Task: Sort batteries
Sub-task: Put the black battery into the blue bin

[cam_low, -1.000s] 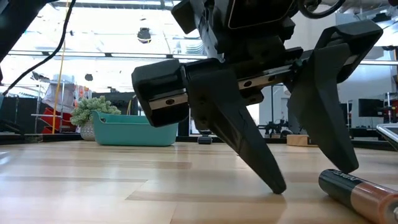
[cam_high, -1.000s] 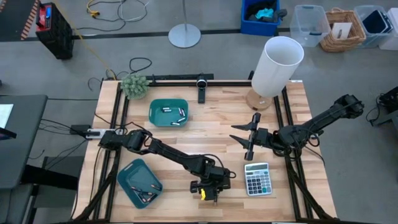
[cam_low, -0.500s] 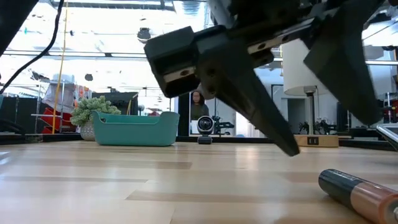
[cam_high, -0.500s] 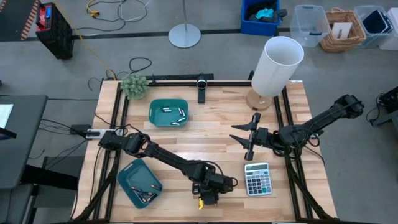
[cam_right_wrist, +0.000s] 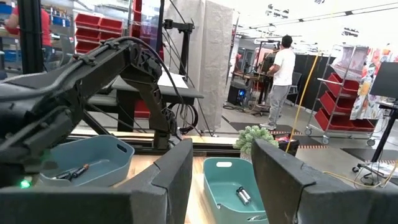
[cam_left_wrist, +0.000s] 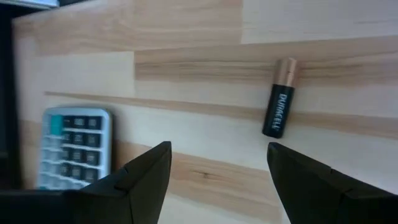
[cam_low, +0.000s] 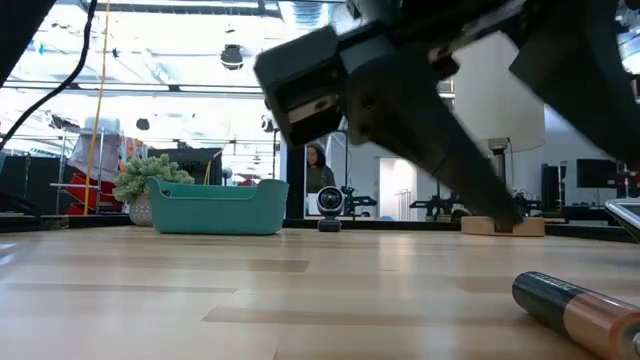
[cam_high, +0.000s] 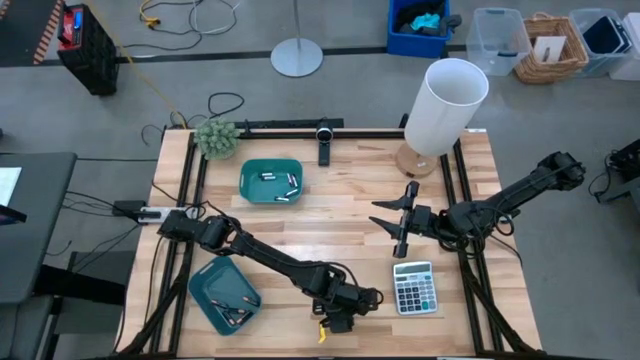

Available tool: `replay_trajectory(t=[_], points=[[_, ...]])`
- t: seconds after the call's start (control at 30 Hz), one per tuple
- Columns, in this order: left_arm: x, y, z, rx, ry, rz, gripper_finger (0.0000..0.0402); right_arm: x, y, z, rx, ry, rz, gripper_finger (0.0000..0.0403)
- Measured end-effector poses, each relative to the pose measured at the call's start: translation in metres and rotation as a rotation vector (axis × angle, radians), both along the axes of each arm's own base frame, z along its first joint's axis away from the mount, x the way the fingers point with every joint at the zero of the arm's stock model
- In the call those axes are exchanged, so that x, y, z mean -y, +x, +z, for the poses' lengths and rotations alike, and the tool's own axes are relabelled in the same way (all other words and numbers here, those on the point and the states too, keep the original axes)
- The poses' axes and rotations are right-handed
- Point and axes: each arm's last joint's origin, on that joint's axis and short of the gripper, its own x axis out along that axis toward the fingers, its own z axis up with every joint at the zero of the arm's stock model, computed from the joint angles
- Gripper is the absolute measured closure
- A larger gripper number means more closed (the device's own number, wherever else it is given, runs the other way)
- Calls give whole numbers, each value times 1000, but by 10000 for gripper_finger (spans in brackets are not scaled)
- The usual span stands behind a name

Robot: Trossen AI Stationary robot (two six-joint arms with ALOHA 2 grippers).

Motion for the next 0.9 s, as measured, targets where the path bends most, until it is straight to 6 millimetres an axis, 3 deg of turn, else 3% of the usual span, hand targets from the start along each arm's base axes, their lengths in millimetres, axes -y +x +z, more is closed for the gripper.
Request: replay_trajectory(t=[0.9], points=[[28,-7,10,105,94,-85,141,0,0,1,21,46,8,223]])
